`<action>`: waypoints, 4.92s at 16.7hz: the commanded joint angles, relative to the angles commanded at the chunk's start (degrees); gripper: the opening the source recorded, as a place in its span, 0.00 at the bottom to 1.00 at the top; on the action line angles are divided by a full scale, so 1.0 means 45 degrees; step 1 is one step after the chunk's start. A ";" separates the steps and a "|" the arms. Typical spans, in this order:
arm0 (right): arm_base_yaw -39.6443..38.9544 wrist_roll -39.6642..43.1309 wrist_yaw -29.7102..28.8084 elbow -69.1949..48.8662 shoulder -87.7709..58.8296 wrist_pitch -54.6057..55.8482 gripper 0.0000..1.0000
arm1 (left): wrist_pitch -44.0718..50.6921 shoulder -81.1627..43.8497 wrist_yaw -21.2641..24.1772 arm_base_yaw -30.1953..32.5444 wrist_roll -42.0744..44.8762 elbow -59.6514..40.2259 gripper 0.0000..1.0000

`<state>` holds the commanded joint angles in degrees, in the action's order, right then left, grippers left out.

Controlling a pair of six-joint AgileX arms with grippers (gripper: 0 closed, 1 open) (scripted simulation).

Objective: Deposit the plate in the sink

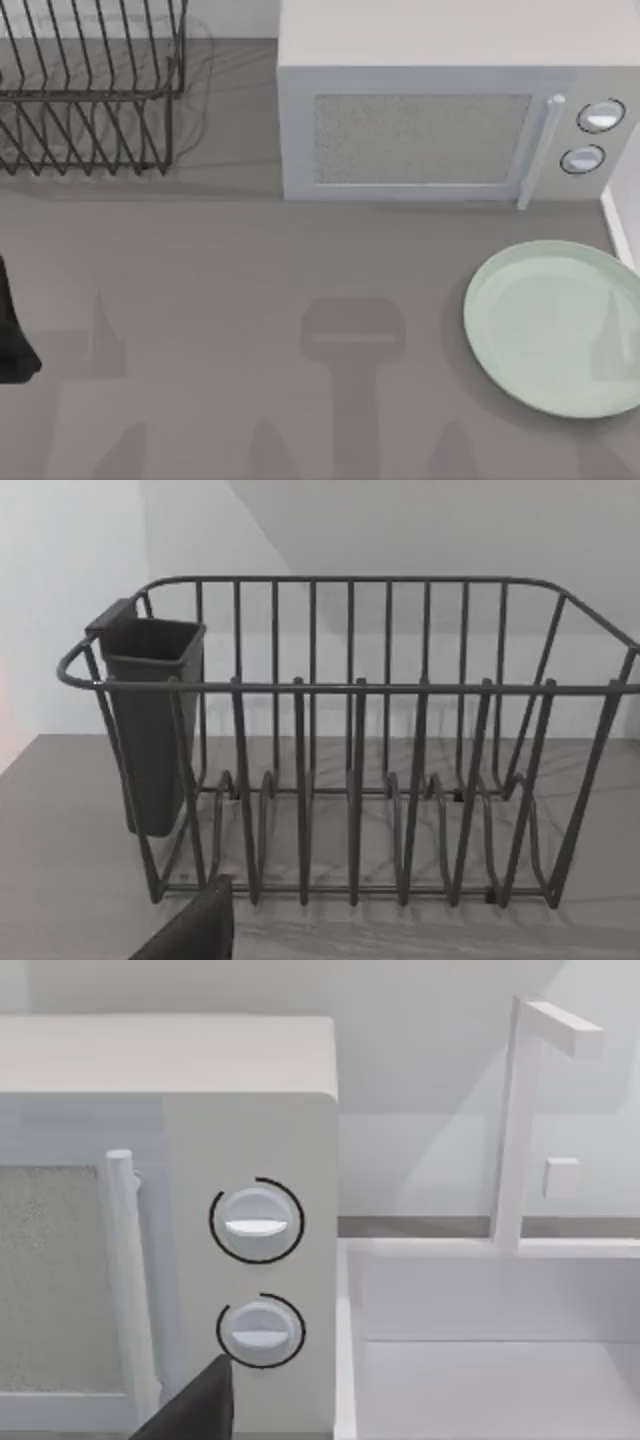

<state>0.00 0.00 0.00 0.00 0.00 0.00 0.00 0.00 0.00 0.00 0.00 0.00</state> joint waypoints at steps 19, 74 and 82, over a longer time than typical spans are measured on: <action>-0.3159 -0.3252 -0.0006 -0.8712 -1.0951 -0.6592 1.00 | 0.0000 0.0000 0.0000 0.0000 0.0000 0.0000 1.00; -0.6801 -0.7028 -0.0026 -1.6017 -2.6556 -0.9461 0.00 | 0.0000 0.0000 0.0000 0.0000 0.0000 0.0000 1.00; -0.7284 -0.6492 -0.0547 -1.7342 -2.5884 -1.0874 0.00 | 0.0000 0.0000 0.0000 0.0000 0.0000 0.0000 1.00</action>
<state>-32.78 -29.22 -2.46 -78.04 -116.48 -48.94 0.00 0.00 0.00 0.00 0.00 0.00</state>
